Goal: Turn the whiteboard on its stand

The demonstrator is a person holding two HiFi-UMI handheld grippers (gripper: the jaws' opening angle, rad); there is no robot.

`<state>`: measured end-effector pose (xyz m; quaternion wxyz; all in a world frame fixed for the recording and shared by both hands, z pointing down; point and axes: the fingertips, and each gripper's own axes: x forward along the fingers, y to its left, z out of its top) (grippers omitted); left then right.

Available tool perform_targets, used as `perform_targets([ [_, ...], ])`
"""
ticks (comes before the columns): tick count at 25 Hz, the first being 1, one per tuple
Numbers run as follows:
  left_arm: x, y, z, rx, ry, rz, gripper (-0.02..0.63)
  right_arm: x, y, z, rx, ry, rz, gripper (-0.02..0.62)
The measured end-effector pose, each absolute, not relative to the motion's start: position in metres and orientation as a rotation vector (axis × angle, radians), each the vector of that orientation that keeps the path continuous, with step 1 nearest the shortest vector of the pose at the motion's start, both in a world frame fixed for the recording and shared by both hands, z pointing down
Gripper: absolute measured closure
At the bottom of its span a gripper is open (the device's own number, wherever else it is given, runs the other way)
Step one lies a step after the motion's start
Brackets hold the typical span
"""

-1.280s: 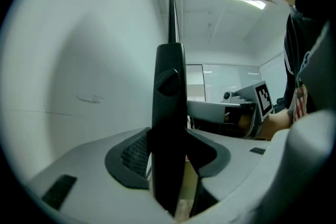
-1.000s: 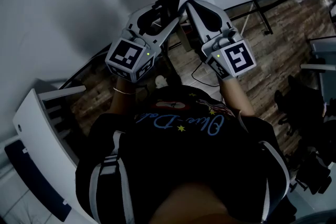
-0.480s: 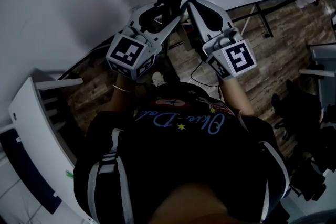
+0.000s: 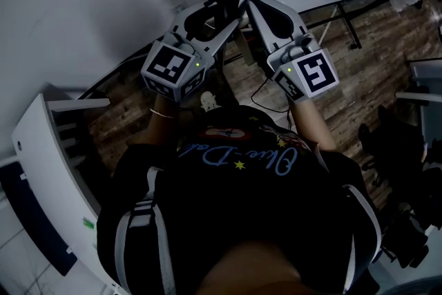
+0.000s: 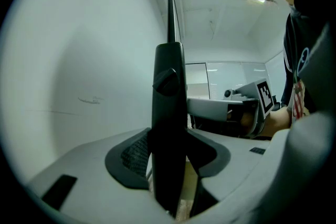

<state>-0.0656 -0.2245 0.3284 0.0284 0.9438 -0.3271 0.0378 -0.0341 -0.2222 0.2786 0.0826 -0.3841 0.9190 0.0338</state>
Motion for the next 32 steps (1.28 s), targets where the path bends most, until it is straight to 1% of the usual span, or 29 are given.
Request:
perform_targets([
  [32, -0.0695, -0.2176, 0.3312, 2.939, -0.986, 0.156, 0.396, -0.0426, -0.2147, 0.2796, -1.146, 2.783, 0.129, 0.574],
])
